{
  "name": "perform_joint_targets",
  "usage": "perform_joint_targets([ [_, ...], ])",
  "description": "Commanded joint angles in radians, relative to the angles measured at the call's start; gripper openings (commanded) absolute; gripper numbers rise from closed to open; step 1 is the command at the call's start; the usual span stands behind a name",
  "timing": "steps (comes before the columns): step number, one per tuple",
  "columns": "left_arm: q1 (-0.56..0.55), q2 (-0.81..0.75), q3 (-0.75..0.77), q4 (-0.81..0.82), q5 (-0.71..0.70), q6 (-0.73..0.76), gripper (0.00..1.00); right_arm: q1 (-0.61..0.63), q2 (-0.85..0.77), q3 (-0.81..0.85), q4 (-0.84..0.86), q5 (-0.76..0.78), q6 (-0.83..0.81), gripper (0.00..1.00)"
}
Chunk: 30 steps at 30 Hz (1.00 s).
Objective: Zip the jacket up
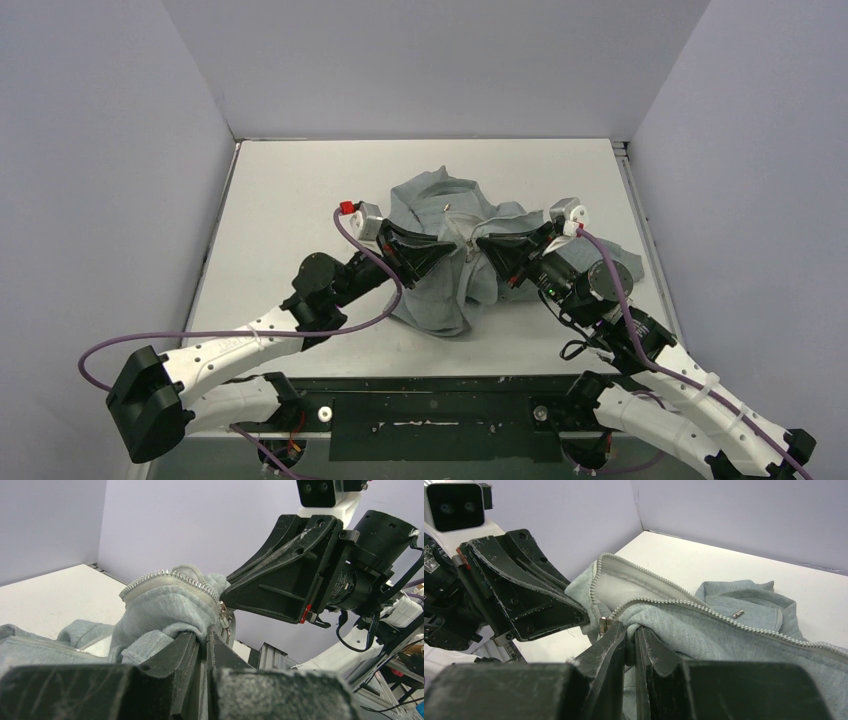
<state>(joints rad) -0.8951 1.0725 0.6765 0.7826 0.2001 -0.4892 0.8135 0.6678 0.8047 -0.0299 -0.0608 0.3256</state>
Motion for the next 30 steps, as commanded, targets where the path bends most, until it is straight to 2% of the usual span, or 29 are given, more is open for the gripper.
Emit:
perform_joint_targets([
  [1, 0.001, 0.009, 0.056, 0.065, 0.041, -0.012, 0.00, 0.004, -0.004, 0.031, 0.085, -0.011, -0.004, 0.00],
  [30, -0.004, 0.044, 0.060, 0.059, 0.079, -0.014, 0.00, 0.004, -0.016, 0.019, 0.071, 0.013, -0.005, 0.00],
])
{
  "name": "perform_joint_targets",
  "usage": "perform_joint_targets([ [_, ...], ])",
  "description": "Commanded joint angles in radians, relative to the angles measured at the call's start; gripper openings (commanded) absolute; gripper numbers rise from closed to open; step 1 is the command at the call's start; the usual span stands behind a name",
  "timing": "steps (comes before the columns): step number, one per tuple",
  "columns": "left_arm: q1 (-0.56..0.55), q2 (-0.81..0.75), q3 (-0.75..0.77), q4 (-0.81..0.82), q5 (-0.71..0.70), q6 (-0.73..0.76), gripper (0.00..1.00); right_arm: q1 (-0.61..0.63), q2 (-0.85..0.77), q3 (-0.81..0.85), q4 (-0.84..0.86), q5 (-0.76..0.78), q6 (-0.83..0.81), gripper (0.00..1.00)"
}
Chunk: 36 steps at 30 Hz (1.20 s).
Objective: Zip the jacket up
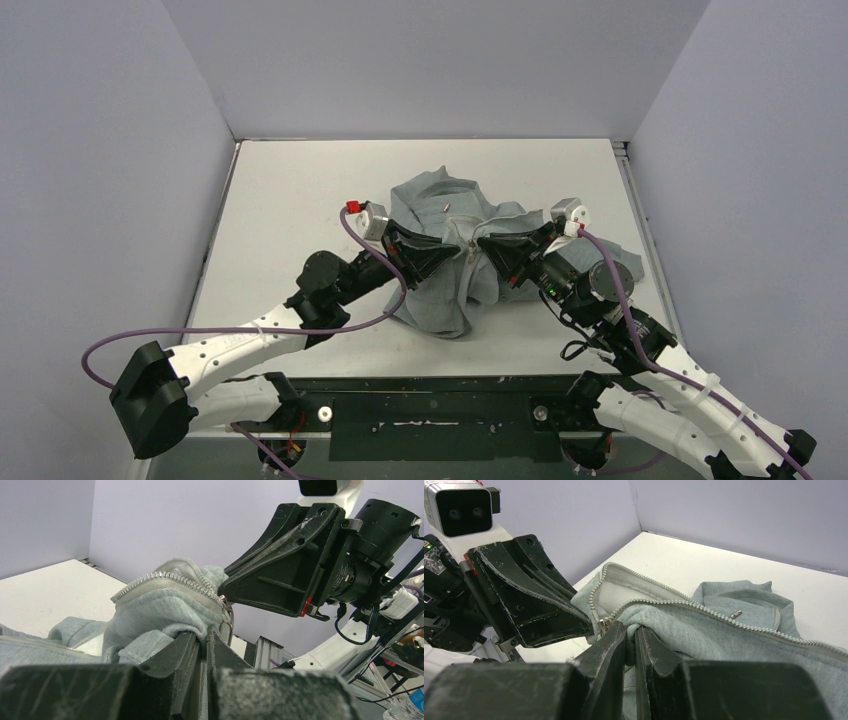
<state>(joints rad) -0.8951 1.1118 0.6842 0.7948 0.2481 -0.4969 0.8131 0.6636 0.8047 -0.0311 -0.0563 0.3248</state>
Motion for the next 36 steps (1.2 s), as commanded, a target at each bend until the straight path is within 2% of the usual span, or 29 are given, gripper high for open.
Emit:
perform_joint_targets([
  [1, -0.005, 0.006, 0.055, 0.047, 0.033, -0.004, 0.00, 0.005, -0.010, 0.018, 0.071, 0.010, -0.004, 0.00],
  [23, -0.010, 0.008, 0.071, 0.001, 0.003, 0.010, 0.00, 0.004, 0.014, 0.034, 0.007, 0.016, -0.039, 0.00],
  [36, -0.010, 0.000, 0.151, -0.198, -0.044, 0.091, 0.00, 0.004, 0.038, 0.045, -0.019, 0.024, -0.070, 0.00],
])
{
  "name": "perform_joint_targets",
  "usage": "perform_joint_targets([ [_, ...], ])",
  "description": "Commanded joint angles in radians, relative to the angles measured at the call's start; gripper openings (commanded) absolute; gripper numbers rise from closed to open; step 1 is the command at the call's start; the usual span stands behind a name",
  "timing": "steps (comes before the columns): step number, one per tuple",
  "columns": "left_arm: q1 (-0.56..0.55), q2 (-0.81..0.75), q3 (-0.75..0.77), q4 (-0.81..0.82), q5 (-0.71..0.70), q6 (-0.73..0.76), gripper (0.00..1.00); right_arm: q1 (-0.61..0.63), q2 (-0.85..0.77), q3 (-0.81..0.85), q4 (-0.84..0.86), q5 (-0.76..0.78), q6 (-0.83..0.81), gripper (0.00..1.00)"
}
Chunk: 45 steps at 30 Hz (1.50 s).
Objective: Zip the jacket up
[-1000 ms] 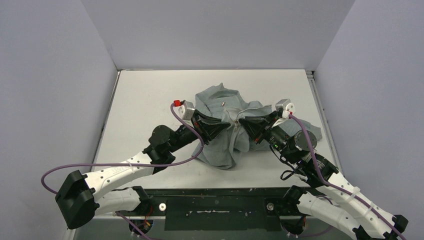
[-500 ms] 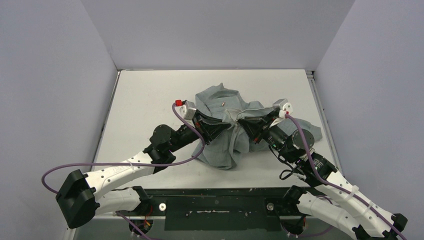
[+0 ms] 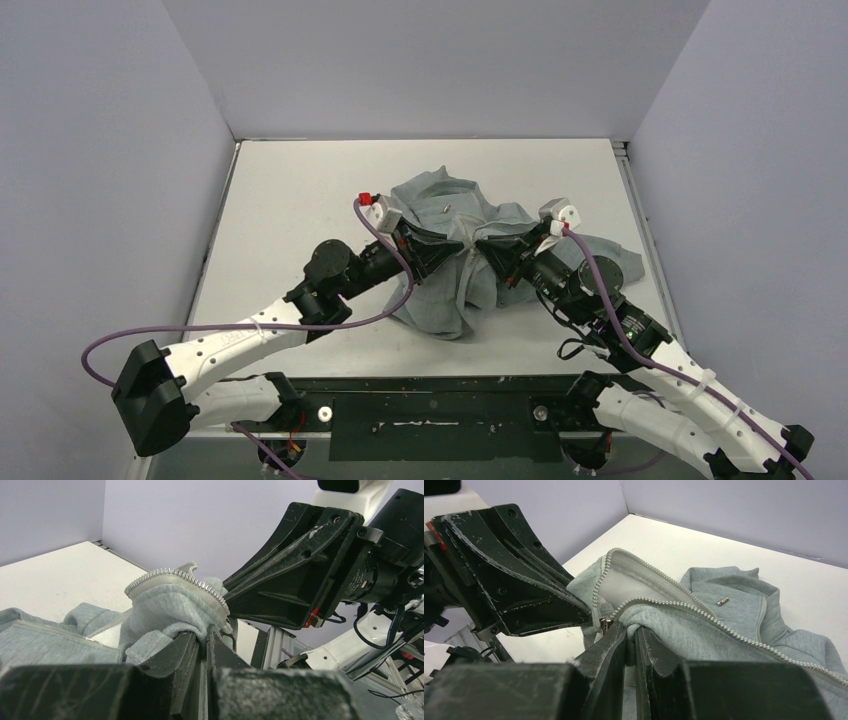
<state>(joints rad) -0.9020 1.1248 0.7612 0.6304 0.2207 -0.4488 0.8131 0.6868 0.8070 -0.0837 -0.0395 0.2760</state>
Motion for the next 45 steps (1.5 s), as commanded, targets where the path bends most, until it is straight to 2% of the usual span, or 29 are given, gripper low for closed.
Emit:
perform_joint_targets([
  [1, -0.003, -0.014, 0.075, -0.041, -0.017, 0.047, 0.00, 0.004, 0.018, 0.043, 0.032, 0.008, -0.022, 0.00],
  [28, -0.016, -0.023, 0.147, -0.303, -0.034, 0.165, 0.00, 0.004, 0.012, 0.043, 0.019, 0.036, -0.021, 0.00],
  [45, -0.050, 0.032, 0.181, -0.371, -0.017, 0.169, 0.00, 0.005, 0.015, 0.032, 0.033, 0.036, -0.007, 0.00],
])
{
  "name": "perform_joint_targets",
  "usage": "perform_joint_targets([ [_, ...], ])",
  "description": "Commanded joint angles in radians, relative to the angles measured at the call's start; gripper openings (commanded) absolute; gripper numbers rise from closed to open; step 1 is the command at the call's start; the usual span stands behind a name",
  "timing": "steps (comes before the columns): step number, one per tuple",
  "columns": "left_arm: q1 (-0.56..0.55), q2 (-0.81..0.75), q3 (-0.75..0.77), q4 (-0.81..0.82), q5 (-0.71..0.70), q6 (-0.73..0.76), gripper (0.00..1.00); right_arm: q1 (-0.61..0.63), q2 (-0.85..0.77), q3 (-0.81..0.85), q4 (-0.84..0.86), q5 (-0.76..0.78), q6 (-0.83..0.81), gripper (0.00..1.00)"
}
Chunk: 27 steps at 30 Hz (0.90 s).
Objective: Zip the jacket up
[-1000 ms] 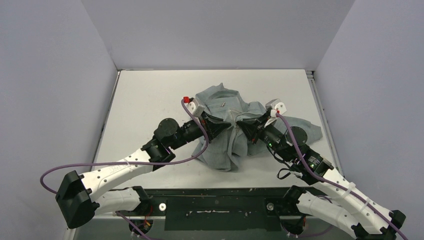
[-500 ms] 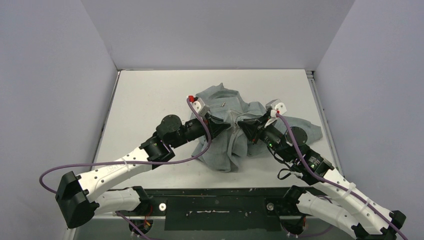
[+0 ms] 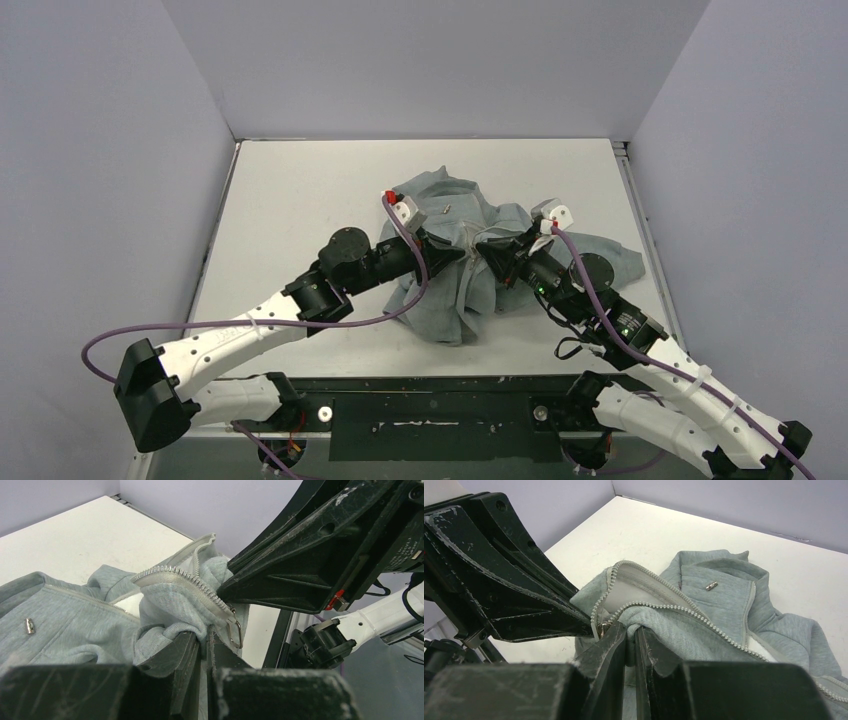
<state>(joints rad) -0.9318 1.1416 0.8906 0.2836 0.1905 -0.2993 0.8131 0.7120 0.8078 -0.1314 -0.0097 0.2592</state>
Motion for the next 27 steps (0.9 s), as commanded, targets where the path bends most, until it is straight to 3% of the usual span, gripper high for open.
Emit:
perform_joint_targets([
  [1, -0.023, 0.019, 0.053, -0.030, 0.013, 0.019, 0.00, 0.005, -0.011, 0.030, 0.081, 0.007, 0.008, 0.00],
  [14, -0.037, 0.050, 0.096, -0.137, -0.020, 0.037, 0.00, 0.005, -0.057, -0.003, 0.068, 0.191, 0.042, 0.00],
  [27, -0.042, 0.039, 0.103, -0.124, -0.093, 0.003, 0.00, 0.005, -0.055, -0.021, 0.077, 0.146, 0.038, 0.00],
])
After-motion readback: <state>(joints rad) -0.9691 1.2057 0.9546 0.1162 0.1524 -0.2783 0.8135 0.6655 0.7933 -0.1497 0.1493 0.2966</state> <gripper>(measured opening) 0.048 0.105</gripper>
